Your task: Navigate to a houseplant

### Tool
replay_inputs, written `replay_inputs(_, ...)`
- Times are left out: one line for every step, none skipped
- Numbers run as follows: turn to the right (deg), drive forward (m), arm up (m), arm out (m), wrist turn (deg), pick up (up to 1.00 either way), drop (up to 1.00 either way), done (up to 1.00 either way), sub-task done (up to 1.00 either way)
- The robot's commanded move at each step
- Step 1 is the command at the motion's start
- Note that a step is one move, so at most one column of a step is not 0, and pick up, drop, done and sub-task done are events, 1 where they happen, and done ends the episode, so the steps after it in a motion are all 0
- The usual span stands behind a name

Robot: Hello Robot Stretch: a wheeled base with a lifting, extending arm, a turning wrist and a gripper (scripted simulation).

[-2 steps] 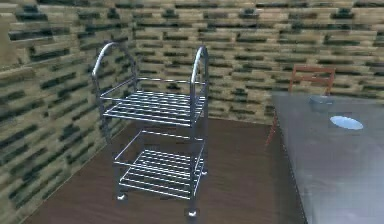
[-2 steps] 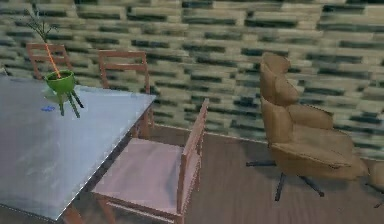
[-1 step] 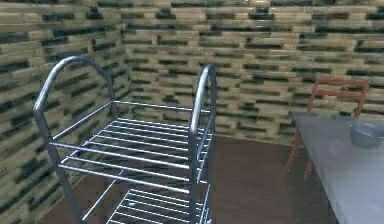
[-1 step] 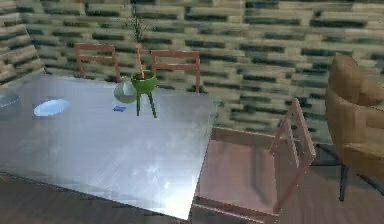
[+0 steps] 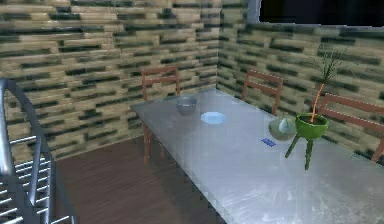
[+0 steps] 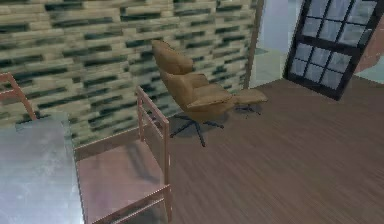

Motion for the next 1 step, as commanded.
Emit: replay_inputs(30.0,0.00,0.00,0.00,0.0,0.00,0.00,0.00,0.00)
